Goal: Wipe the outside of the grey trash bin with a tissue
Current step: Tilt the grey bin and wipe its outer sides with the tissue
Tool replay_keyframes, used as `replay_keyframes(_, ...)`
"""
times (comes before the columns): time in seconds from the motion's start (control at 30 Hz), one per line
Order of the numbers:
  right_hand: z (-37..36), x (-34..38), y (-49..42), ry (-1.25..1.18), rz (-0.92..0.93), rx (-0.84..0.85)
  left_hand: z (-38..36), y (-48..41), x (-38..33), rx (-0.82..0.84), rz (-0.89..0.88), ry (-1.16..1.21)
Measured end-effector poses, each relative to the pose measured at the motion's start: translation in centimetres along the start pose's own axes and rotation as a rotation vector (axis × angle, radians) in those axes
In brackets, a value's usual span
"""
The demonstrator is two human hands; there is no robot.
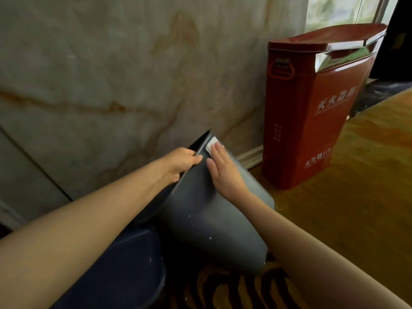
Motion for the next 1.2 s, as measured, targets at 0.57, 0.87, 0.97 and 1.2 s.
replay_keyframes(0.57,-0.6,-12.2,6.1,-0.102,-0.474,-0.043,-0.6,-2.0,1.8,0.052,0.222,0.081)
replay_keyframes(0.87,-2.8,0.0,4.1,-0.152,-0.067,0.050,-0.2,-1.8,2.6,0.134,0.299,0.172)
replay_keyframes(0.97,-3.3,2.5,5.2,-0.131,0.017,0.047,-0.2,-1.2,2.6,0.161,0.317,0.169)
replay_keyframes(1.2,-2.9,-1.9,8.1,-0.062,-0.148,-0.006,-0.5,-0.5,2.3,0.087,0.335,0.162)
Point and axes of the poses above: each hand's wrist, its own y-axis away from the middle knuckle, its own z-axis out of the back of the hand, x = y × z, the point moved 7 cm from there along -y, towards the middle knuckle, and after that the axes turned 7 degrees about -x, right-handed, at the moved point
